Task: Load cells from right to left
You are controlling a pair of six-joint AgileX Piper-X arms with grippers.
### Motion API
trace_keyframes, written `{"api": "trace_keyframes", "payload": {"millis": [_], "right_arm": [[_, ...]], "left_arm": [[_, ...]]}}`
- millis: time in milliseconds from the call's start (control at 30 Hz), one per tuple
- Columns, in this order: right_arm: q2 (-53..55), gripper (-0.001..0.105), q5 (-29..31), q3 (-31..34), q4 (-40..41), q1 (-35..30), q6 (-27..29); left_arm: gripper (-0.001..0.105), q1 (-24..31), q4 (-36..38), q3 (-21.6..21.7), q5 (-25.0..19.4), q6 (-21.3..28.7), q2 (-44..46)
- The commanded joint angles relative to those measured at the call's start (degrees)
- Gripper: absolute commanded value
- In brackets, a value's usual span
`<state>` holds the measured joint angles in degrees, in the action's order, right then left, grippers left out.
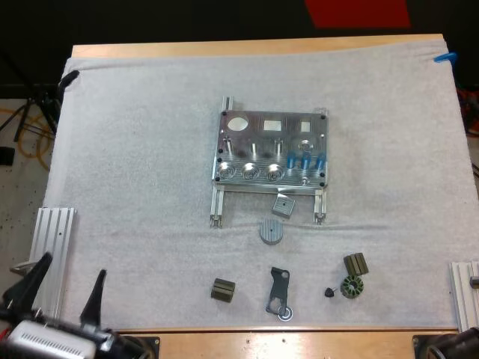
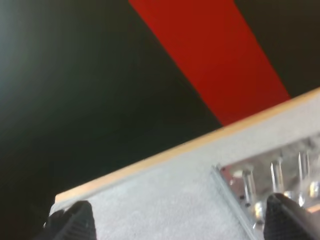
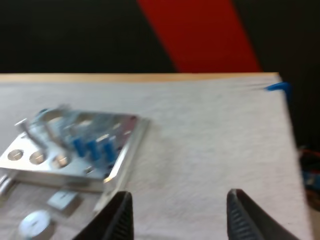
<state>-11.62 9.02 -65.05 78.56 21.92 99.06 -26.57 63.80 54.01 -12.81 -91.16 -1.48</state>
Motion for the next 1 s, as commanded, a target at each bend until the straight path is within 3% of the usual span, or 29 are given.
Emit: {"api": "trace_keyframes", "payload": {"millis": [0,233,367,500,667,967], "right_arm": [[1.23,0.043,-2.39,1.71,-0.38,0.00,0.58],[7.32,0.043,-5.63,7.72,-2.17,0.00,-0.41],[11.16,0.043,-5.33,10.74,-2.54,0.00,-2.91],[13.78,0.043,-5.47,14.55,-3.38,0.00,-4.24],[14.54,0.043,-6.02,21.08,-8.16,0.00,-4.36],[14.55,0.043,-9.02,30.25,-19.72,0.00,-3.57]], "left_arm": [[0.068,0.11,-0.13,-0.40,-0.62,-2.10,2.20],[0.068,0.11,4.62,-1.54,2.40,-4.57,10.66],[0.068,1.19,10.55,-0.61,2.28,-4.47,10.17],[0.068,1.62,10.39,-1.98,2.26,-4.48,10.17],[0.068,1.62,8.34,-7.80,7.22,-4.48,10.17],[0.068,1.62,-1.09,-18.83,11.45,-2.74,10.14]]}}
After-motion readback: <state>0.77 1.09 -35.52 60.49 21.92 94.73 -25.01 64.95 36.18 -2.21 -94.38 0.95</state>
